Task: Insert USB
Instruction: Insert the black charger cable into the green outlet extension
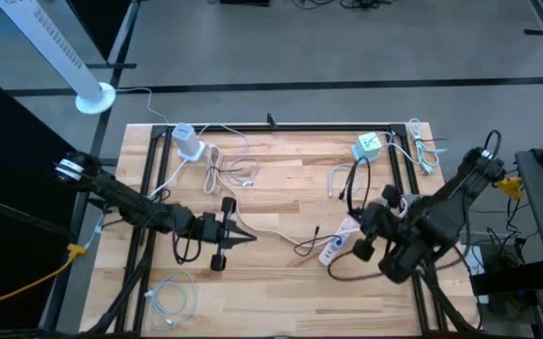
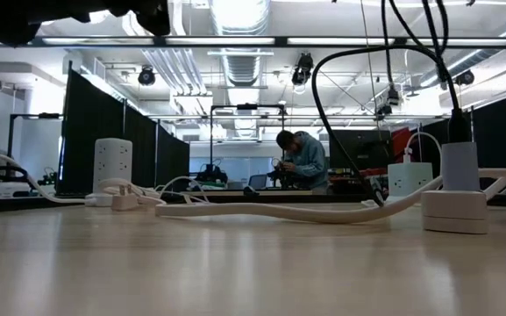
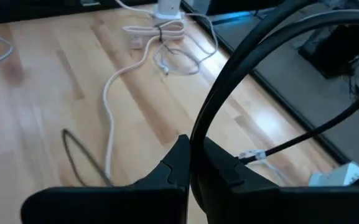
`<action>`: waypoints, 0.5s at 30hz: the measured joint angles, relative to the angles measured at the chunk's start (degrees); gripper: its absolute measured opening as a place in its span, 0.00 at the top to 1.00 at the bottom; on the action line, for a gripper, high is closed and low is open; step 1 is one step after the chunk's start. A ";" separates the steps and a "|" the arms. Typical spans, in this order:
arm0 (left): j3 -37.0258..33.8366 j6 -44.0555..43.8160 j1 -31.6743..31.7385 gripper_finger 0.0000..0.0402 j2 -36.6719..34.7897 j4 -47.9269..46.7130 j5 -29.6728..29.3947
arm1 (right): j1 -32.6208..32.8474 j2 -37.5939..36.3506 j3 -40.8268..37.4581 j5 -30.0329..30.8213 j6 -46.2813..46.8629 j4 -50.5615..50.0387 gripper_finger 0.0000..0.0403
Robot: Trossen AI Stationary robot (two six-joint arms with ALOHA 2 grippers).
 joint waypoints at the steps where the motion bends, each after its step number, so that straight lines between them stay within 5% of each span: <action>1: -0.02 -0.04 0.39 1.00 0.00 -0.21 0.06 | -0.54 -0.42 -0.02 -0.02 -1.83 0.77 0.99; 9: 0.00 -6.56 4.92 0.89 0.69 0.39 -0.13 | -1.73 -2.07 -0.02 -0.65 -27.40 18.95 0.99; 15: 1.39 -12.26 7.66 0.68 7.20 0.88 1.87 | -2.91 -0.08 -0.02 -8.97 -53.79 40.49 0.99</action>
